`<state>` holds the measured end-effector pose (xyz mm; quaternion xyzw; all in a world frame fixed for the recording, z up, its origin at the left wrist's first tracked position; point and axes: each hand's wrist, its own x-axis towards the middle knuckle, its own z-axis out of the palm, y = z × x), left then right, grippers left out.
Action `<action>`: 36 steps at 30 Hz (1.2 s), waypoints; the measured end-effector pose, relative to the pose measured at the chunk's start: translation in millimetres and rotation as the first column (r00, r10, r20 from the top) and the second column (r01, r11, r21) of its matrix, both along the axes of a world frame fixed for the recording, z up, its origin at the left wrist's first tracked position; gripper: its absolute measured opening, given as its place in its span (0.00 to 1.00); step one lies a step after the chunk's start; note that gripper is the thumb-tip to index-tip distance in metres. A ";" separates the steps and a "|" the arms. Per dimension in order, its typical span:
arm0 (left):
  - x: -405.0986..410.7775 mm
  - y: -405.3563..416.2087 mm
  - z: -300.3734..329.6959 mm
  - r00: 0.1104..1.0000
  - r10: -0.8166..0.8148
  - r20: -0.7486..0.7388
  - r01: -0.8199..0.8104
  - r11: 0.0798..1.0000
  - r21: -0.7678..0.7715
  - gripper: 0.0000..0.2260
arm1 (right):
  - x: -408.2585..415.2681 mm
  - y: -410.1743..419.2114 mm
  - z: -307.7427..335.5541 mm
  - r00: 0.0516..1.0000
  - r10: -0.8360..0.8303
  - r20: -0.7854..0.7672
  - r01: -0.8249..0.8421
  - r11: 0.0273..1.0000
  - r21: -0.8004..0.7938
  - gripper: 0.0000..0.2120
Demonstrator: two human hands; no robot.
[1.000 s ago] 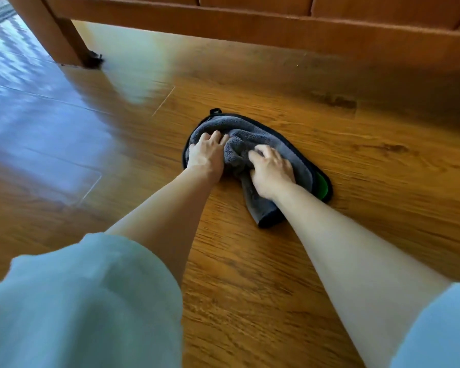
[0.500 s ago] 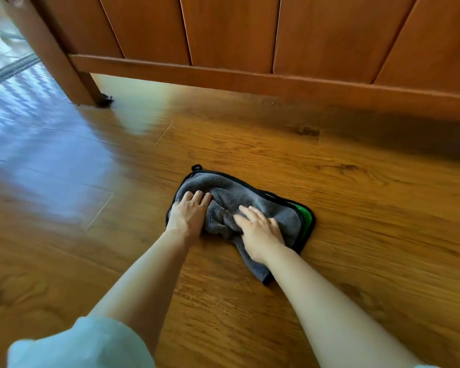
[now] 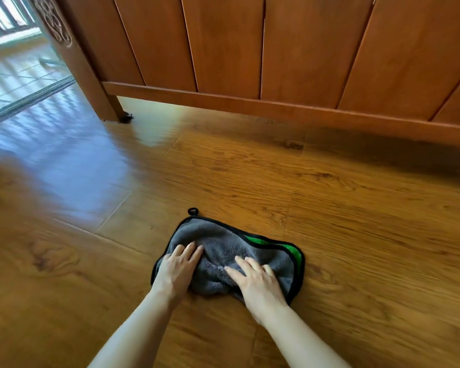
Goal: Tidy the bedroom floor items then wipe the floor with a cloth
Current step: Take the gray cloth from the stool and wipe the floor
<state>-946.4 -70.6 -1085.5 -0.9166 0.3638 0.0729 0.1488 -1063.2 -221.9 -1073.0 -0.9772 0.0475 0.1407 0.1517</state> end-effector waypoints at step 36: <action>-159.4 208.2 14.5 0.974 -0.017 -0.226 0.023 1.000 0.022 0.38 | -116.8 121.5 -33.8 0.787 0.483 0.384 -0.502 0.863 -0.056 0.21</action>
